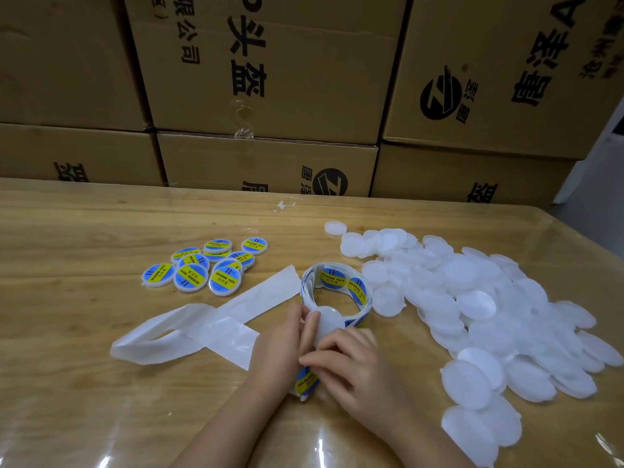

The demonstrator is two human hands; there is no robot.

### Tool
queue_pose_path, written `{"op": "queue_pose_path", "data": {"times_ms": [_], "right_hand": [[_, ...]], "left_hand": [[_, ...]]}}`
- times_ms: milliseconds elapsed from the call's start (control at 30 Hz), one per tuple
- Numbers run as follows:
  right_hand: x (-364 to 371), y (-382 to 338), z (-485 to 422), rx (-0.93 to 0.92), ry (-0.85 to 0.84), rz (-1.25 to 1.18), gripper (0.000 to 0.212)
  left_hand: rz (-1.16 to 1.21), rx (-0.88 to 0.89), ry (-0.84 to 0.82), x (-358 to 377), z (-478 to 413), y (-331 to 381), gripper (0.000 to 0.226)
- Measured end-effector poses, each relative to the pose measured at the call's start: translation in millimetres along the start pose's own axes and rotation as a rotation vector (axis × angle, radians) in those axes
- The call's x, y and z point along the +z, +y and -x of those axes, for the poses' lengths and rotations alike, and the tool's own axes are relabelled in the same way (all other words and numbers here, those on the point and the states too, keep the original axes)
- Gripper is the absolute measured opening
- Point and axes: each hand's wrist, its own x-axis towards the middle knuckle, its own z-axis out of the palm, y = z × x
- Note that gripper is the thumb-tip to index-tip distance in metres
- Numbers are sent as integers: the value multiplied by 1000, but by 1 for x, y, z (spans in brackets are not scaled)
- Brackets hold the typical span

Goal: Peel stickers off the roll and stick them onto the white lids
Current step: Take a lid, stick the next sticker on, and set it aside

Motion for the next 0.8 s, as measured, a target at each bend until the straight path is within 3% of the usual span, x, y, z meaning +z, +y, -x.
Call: {"op": "queue_pose_path", "data": {"times_ms": [267, 800], "right_hand": [[-2, -2, 1, -49, -11, 48, 16], [-1, -3, 2, 209, 392, -262, 12]], "left_hand": [[16, 7, 10, 1, 1, -2, 20], [180, -58, 1, -1, -1, -5, 21]]}}
